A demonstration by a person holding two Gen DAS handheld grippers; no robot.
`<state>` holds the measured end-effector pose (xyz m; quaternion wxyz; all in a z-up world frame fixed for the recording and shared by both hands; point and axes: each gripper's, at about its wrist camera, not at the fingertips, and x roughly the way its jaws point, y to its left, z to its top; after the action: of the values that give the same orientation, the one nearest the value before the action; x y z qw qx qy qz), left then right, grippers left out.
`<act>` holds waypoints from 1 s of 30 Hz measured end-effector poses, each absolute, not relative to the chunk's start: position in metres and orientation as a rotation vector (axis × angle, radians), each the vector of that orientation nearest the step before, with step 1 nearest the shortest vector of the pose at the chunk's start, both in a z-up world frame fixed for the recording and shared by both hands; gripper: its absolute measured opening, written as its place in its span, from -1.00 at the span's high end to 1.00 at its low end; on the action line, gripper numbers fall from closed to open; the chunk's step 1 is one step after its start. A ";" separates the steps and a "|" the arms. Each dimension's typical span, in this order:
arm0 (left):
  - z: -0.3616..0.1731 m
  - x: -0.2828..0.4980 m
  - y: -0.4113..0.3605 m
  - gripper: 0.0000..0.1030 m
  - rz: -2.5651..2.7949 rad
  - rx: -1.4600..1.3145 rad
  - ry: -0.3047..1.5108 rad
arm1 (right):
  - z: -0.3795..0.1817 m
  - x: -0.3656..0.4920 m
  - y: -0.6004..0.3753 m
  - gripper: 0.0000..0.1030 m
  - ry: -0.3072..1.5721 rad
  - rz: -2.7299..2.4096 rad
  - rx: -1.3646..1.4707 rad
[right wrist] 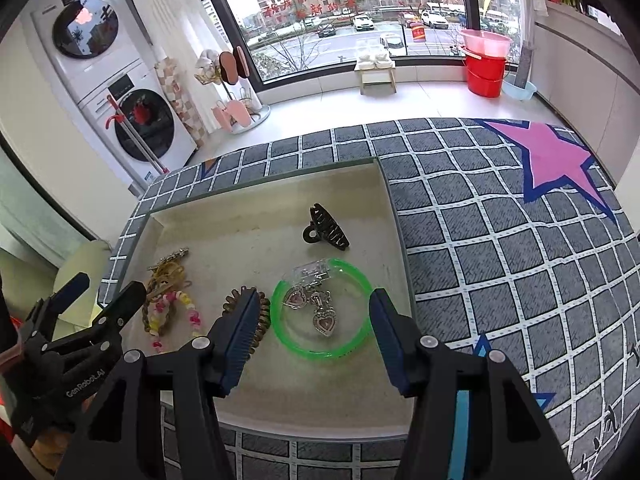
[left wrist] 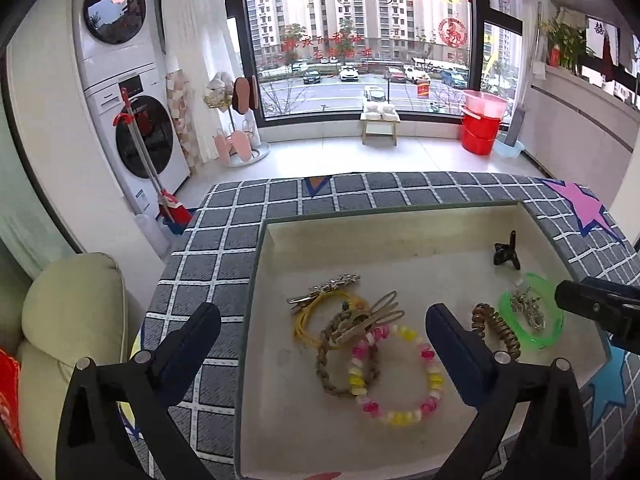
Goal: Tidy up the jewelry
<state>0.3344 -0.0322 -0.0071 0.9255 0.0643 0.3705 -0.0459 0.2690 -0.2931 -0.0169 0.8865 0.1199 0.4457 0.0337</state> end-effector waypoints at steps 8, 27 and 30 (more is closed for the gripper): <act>-0.009 0.326 -0.029 -1.00 -0.079 0.142 0.769 | -0.014 0.262 -0.288 -0.90 0.863 0.064 0.248; -0.007 0.294 -0.022 -1.00 -0.089 0.164 0.791 | -0.026 0.245 -0.272 -0.99 0.967 0.065 0.169; -0.007 0.289 -0.019 -1.00 -0.087 0.159 0.798 | -0.024 0.240 -0.271 -0.99 0.963 0.063 0.168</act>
<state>0.2889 -0.0193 -0.0070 0.9174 0.0773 0.3881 -0.0423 0.2396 -0.2712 -0.0244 0.8825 0.0806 0.4623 0.0302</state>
